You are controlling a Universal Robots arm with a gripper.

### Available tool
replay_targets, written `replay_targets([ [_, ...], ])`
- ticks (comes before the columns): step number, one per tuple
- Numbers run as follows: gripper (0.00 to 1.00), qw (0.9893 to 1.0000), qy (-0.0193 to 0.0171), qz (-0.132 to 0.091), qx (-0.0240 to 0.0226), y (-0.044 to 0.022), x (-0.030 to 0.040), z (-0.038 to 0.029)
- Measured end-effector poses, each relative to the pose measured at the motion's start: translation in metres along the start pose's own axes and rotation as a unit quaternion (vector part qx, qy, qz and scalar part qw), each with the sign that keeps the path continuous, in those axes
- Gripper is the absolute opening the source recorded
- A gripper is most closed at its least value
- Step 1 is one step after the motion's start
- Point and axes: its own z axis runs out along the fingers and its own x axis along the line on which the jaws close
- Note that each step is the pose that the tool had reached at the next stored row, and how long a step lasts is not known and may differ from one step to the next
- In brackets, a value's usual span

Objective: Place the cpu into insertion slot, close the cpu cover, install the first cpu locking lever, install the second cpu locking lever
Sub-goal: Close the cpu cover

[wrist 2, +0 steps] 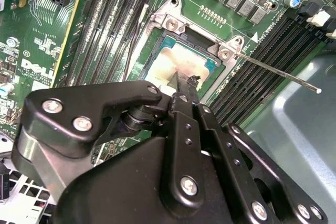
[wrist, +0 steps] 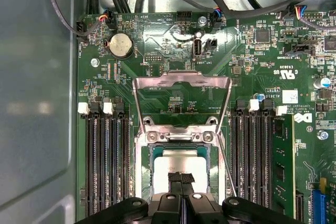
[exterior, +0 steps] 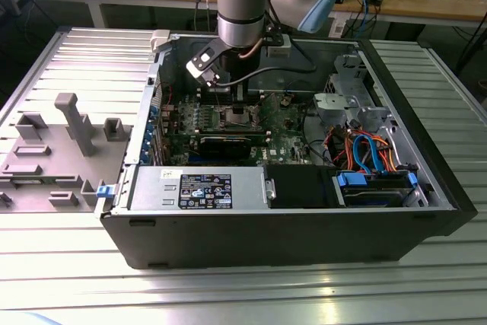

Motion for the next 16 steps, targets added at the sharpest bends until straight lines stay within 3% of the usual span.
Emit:
replay_targets([
  [3,0.11,1.0000,-0.0013,0.000,0.0041,0.0051,0.0010,0.0007],
  [9,0.11,1.0000,-0.0014,0.000,0.0047,0.0052,0.0011,0.0006],
  [16,0.11,1.0000,-0.0014,0.000,0.0047,0.0054,0.0011,-0.0041],
])
